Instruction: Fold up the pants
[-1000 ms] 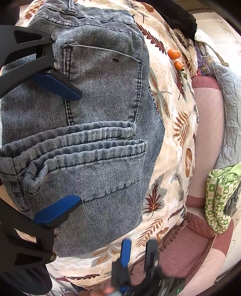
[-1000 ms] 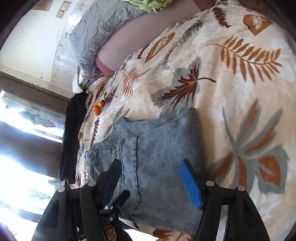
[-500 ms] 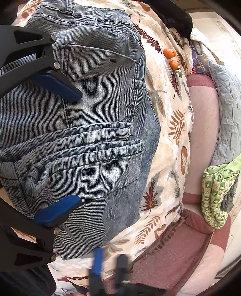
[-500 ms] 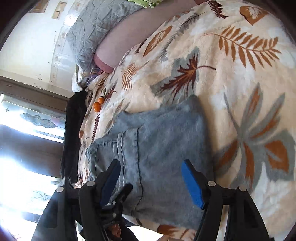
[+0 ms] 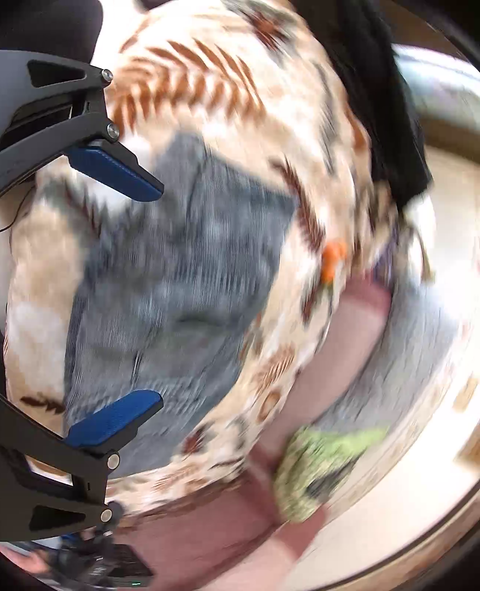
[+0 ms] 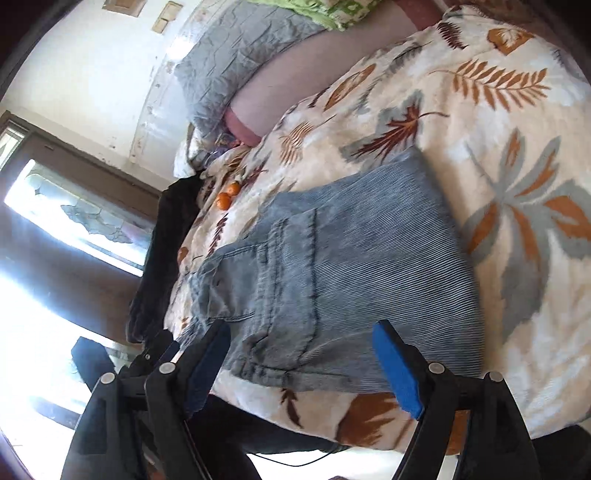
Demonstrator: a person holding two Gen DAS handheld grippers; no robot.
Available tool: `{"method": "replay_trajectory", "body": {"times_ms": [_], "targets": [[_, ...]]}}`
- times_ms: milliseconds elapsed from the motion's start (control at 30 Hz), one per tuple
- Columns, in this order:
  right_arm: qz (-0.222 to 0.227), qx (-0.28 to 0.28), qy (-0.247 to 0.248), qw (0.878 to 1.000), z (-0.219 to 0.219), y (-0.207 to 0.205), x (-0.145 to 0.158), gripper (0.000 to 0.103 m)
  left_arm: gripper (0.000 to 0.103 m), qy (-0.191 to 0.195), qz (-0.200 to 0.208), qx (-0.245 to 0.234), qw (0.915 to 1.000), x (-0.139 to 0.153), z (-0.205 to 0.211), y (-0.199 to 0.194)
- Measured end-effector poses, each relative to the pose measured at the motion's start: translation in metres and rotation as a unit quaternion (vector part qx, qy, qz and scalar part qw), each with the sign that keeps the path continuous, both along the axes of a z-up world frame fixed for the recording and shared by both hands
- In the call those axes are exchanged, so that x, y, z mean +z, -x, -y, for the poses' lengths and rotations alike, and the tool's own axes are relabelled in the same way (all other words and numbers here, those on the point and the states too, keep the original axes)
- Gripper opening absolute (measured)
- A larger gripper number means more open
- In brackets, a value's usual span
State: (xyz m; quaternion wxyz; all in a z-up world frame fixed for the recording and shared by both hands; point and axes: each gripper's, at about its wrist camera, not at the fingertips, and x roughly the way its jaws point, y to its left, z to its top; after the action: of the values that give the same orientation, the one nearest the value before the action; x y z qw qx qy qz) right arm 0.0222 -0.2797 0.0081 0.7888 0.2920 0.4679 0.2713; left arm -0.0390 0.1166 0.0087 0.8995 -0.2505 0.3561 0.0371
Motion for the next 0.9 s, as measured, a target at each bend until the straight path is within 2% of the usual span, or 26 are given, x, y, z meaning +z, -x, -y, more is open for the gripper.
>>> {"method": "replay_trajectory", "body": {"times_ms": [67,200,367,433,467,500,567,633,733,800,833,867,900], "targets": [[-0.007,0.03,-0.018,0.999,-0.025,-0.008,0.006,0.082,0.101,0.032,-0.019,0.032,0.9988,-0.009,-0.027,0.003],[-0.03,0.084,-0.052,0.995,-0.079,-0.036,0.019,0.082,0.102,0.102,-0.027,0.066,0.9923,-0.026,-0.059,0.008],[-0.067,0.127,-0.034,0.989,-0.154,-0.081,0.015,0.082,0.102,0.195,-0.034,0.085,0.9764,-0.05,-0.08,-0.001],[-0.085,0.114,0.021,0.99,-0.169,-0.102,-0.005,0.082,0.101,0.226,-0.037,0.083,0.9698,-0.058,-0.085,-0.007],[-0.13,0.101,0.049,0.985,-0.174,-0.115,-0.03,0.082,0.101,0.244,-0.038,0.081,0.9656,-0.062,-0.087,-0.011],[-0.164,0.093,0.043,0.981,-0.173,-0.122,-0.05,0.081,0.101,0.261,-0.037,0.078,0.9616,-0.065,-0.09,-0.014],[-0.163,0.078,0.031,0.983,-0.171,-0.124,-0.048,0.081,0.101,0.275,-0.033,0.076,0.9579,-0.065,-0.095,-0.017],[-0.163,0.089,0.053,0.981,-0.177,-0.12,-0.035,0.081,0.101,0.281,-0.03,0.079,0.9559,-0.064,-0.099,-0.022],[-0.127,0.101,0.053,0.985,-0.187,-0.117,-0.01,0.081,0.101,0.284,-0.024,0.079,0.9553,-0.061,-0.101,-0.029],[-0.125,0.091,0.087,0.984,-0.195,-0.122,-0.02,0.081,0.101,0.285,-0.023,0.081,0.9549,-0.061,-0.1,-0.034],[-0.157,0.093,0.107,0.977,-0.2,-0.127,-0.041,0.08,0.101,0.284,-0.024,0.08,0.9551,-0.061,-0.101,-0.036],[-0.16,0.094,0.1,0.977,-0.201,-0.129,-0.054,0.081,0.101,0.284,-0.025,0.081,0.9551,-0.061,-0.1,-0.038],[-0.154,0.09,0.09,0.98,-0.2,-0.13,-0.051,0.082,0.101,0.283,-0.024,0.08,0.9555,-0.061,-0.1,-0.039]]}}
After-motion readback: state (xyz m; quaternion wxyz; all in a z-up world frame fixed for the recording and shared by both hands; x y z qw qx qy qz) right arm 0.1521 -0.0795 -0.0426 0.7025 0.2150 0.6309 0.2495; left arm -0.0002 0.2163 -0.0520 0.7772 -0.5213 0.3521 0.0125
